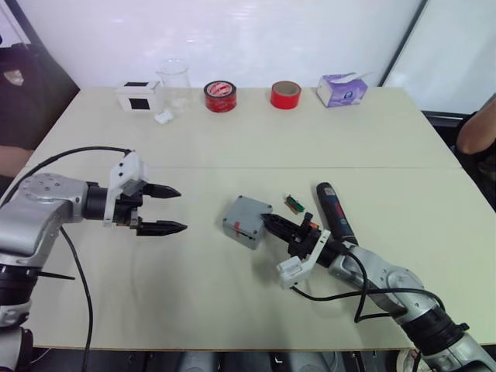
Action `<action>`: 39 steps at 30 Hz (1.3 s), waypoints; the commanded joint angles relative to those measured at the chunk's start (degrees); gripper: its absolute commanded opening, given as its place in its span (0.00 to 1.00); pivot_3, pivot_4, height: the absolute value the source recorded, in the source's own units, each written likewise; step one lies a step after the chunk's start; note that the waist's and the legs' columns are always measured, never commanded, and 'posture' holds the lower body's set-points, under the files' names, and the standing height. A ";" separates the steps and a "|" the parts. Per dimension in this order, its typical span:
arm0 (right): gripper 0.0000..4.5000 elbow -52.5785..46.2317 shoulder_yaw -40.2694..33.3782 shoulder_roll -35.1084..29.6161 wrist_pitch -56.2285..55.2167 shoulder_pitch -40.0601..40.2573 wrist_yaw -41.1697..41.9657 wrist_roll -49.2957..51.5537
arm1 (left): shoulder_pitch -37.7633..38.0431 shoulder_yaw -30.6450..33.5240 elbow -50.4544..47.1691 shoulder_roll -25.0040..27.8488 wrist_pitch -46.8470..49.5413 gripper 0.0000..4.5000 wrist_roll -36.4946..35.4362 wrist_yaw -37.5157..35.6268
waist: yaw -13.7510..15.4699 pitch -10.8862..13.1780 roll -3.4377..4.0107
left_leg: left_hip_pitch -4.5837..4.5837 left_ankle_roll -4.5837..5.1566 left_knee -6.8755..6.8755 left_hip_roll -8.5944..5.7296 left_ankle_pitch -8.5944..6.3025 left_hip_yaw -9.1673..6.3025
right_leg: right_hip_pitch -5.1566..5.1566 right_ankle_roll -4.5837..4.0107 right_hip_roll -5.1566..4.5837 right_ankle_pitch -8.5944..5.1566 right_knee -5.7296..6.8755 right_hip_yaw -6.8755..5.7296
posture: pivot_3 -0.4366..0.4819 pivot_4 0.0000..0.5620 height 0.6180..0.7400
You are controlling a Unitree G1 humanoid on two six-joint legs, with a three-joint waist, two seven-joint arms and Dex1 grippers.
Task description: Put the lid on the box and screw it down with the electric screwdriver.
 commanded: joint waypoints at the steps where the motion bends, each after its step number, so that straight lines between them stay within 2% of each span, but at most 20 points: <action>1: 0.03 -1.06 0.00 0.23 0.18 0.17 0.57 -0.19 | -0.86 1.18 -0.64 0.13 -1.20 1.00 -0.09 0.02 | 0.00 0.00 0.00 | 0.00 0.00 0.00 0.00 0.00 0.00 | 0.00 0.00 0.00 0.00 0.00 0.00 | 0.48 0.27 0.99; 22: 0.03 -4.12 -1.68 1.10 0.47 -0.31 0.26 1.30 | -0.96 0.77 -0.24 -0.83 -1.87 1.00 0.17 0.62 | -0.02 0.00 0.00 | 0.00 -0.01 0.00 0.00 0.01 0.00 | 0.00 0.00 0.00 0.00 0.01 0.00 | 0.48 0.27 0.99; 39: 0.03 -1.35 -0.93 -0.65 0.64 2.36 -0.65 0.30 | -1.82 0.02 0.38 -1.29 -2.49 1.00 0.77 0.75 | 0.15 0.00 0.00 | 0.00 -0.02 0.03 -0.01 0.01 0.01 | 0.01 0.00 -0.01 0.00 0.01 0.00 | 0.48 0.27 0.99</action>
